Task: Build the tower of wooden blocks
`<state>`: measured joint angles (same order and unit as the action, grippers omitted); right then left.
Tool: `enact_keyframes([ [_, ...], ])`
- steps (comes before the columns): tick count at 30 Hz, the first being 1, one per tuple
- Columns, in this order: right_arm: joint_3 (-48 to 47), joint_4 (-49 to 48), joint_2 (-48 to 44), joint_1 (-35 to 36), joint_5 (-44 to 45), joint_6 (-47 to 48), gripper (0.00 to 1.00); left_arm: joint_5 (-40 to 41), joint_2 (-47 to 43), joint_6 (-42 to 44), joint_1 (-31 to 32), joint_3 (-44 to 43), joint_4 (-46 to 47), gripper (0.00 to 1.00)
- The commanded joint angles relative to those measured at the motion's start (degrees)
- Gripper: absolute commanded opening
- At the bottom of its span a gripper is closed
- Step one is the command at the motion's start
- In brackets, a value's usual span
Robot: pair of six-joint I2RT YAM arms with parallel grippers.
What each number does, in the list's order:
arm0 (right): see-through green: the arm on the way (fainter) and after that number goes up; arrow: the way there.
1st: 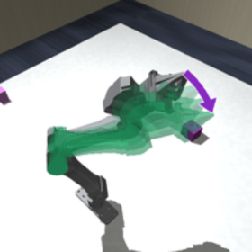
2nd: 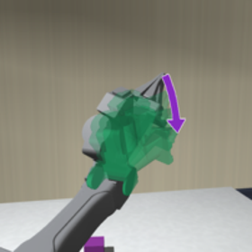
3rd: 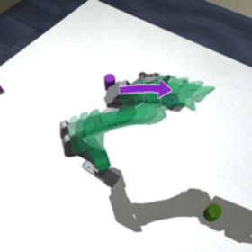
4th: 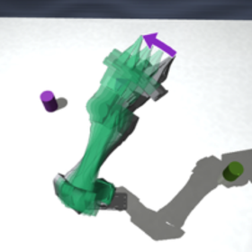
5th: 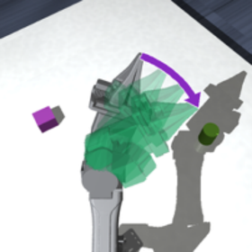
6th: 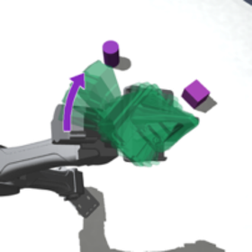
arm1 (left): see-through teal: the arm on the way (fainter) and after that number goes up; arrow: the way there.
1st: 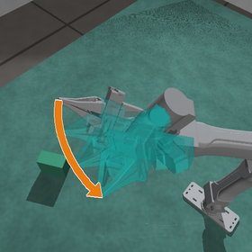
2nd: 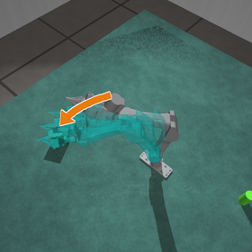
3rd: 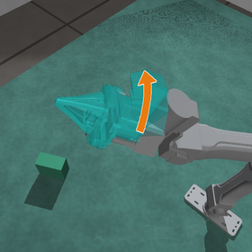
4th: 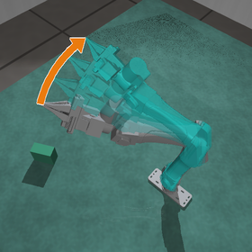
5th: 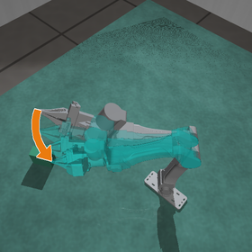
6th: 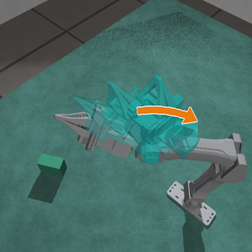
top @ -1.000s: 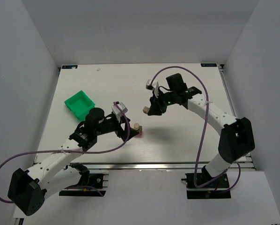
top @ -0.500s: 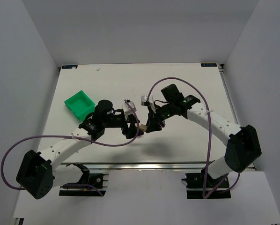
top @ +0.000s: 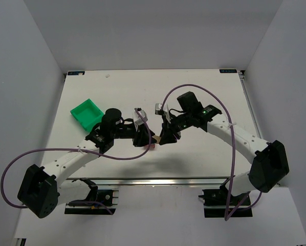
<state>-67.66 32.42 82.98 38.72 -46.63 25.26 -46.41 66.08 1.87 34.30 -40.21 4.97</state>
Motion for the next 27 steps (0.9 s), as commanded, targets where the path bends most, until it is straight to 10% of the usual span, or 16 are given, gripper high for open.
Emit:
enact_keyframes([
  [1,-0.46,-7.55,-2.30,0.48,-0.83,-1.70,0.14,-6.23,-1.40,-1.34,0.76,0.65,2.22,0.28],
  [6,-0.37,-8.78,-2.21,0.48,0.31,-2.49,0.27,-5.71,-2.36,-6.77,0.68,0.66,4.86,0.00],
  [11,-0.72,-8.52,-2.47,0.22,3.20,-3.98,0.89,8.03,-5.17,-14.16,-0.12,-0.66,0.84,0.00],
  [21,6.48,-13.61,-12.56,-0.49,23.05,-14.33,0.89,48.21,-13.17,-45.24,-0.55,-4.27,-30.51,0.00],
  [27,7.63,-13.44,-14.77,-0.93,33.44,-20.59,0.90,53.78,-17.74,-62.72,-2.22,-1.11,-45.27,0.00],
])
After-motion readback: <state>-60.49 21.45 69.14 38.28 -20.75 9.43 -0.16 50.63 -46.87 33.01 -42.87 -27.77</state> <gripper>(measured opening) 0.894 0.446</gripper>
